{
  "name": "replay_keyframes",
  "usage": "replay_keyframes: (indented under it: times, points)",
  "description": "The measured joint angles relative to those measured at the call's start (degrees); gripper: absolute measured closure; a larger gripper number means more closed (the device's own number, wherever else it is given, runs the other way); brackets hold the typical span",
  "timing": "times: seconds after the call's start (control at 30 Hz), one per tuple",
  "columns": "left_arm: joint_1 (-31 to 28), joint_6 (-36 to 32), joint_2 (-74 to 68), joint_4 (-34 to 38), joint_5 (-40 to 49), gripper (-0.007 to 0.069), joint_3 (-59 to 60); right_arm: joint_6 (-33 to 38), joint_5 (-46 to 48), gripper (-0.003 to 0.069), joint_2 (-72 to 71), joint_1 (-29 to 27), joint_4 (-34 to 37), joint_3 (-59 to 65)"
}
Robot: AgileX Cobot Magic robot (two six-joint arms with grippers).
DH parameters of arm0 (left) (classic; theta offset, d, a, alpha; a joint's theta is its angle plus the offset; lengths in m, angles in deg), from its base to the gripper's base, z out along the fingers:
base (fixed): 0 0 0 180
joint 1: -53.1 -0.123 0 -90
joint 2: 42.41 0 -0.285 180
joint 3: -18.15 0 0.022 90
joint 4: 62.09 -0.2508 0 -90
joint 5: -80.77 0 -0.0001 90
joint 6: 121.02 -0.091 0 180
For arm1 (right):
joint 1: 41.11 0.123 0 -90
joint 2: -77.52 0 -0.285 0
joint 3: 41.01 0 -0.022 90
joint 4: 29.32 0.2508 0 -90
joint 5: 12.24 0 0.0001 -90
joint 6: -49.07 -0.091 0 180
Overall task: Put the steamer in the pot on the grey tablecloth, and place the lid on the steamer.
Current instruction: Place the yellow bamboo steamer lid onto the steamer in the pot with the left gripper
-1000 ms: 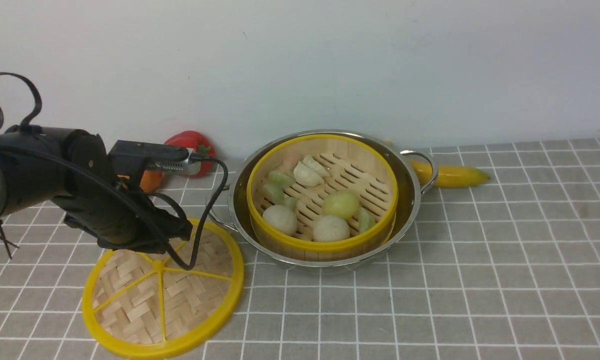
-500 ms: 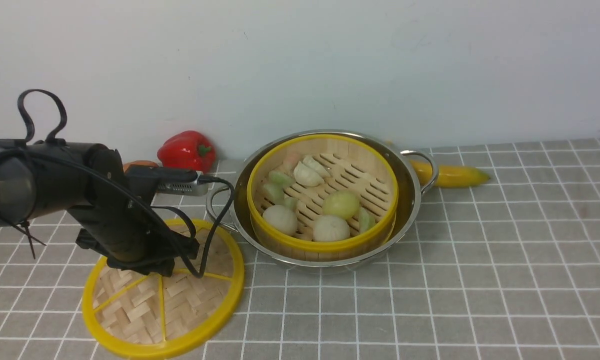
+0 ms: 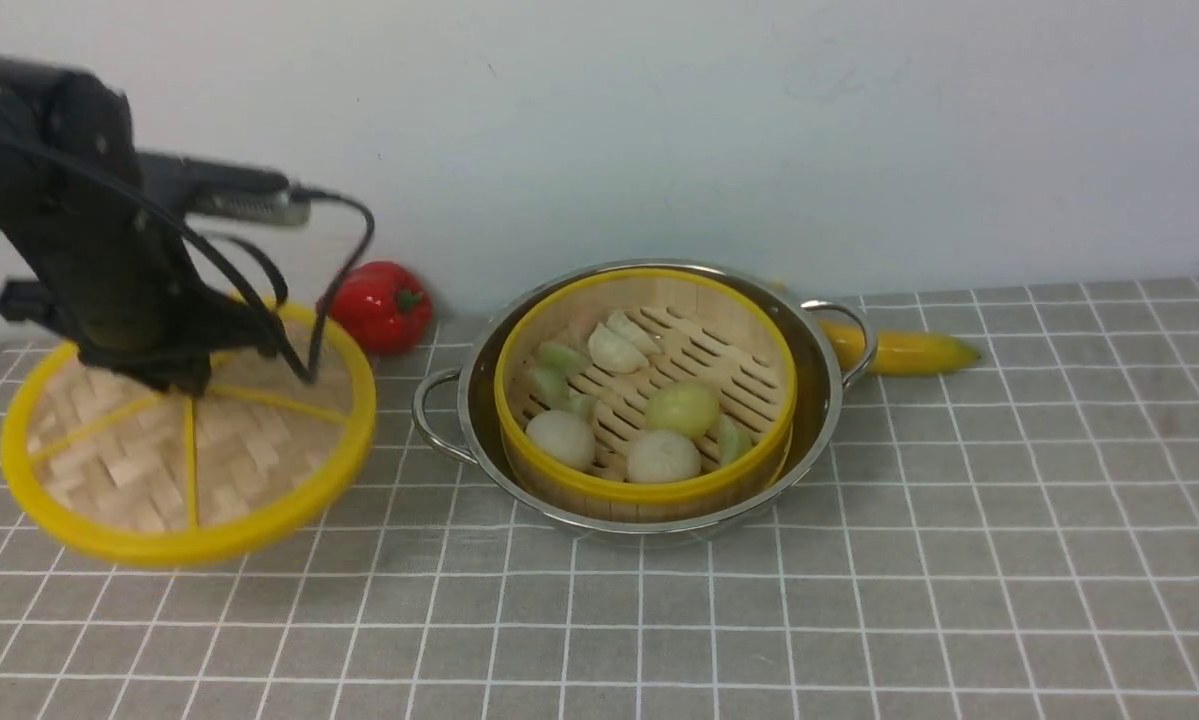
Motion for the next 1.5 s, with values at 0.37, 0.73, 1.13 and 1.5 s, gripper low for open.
replay_keyframes:
  times: [0.37,0.73,1.13,1.5]
  points:
    - [20.7,-10.1,-10.5,12.6,0.5,0.0511,-19.9,-1.6,0.0,0.0219,0.0,0.0,0.3,0.0]
    - [26.0,-7.3,-22.8,5.5,3.2,0.0511,-29.7,-1.8,0.0,0.0219,0.0,0.0,2.6,0.0]
    - [26.0,-7.5,-25.0,6.4,2.0,0.0511,-30.1,-1.8,0.0,0.0219,0.0,0.0,2.6,0.0]
    - [26.0,-8.4,-26.1,7.3,0.4,0.0511,-30.1,-1.8,0.0,0.0219,0.0,0.0,2.6,0.0]
